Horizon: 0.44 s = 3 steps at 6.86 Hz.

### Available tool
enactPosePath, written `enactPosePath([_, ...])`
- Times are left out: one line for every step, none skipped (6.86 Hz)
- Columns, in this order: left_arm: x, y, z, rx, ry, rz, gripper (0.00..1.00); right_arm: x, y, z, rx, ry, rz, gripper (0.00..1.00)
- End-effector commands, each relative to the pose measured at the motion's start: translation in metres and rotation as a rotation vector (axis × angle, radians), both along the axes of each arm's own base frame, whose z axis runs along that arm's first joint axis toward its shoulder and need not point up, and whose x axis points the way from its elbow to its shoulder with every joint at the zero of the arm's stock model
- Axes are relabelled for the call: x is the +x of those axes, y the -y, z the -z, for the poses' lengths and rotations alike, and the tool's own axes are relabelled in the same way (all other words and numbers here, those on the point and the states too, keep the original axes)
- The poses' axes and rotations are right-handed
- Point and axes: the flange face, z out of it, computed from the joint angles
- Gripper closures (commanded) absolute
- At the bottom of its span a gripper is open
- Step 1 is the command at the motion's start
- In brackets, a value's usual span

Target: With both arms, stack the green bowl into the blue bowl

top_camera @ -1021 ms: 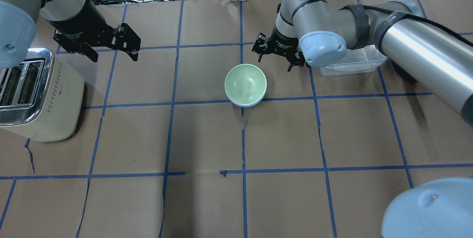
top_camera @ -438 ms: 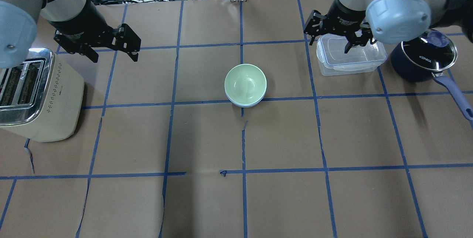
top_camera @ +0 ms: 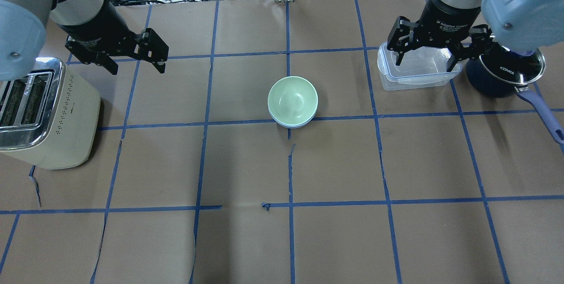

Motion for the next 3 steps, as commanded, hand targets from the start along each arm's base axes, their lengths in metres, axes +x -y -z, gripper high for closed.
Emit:
enactPosePath([0.000,0.000,-0.004,-0.005,0.002,-0.013,0.00,0.006,-0.011,-0.013,-0.005,0.032,-0.025,0.00])
enactPosePath([-0.001,0.000,-0.006,-0.007,0.000,-0.013,0.00,0.009,-0.016,-0.020,-0.019,0.057,-0.051,0.00])
enactPosePath([0.000,-0.001,-0.011,-0.011,0.007,-0.031,0.00,0.010,-0.028,-0.028,-0.002,0.064,-0.056,0.00])
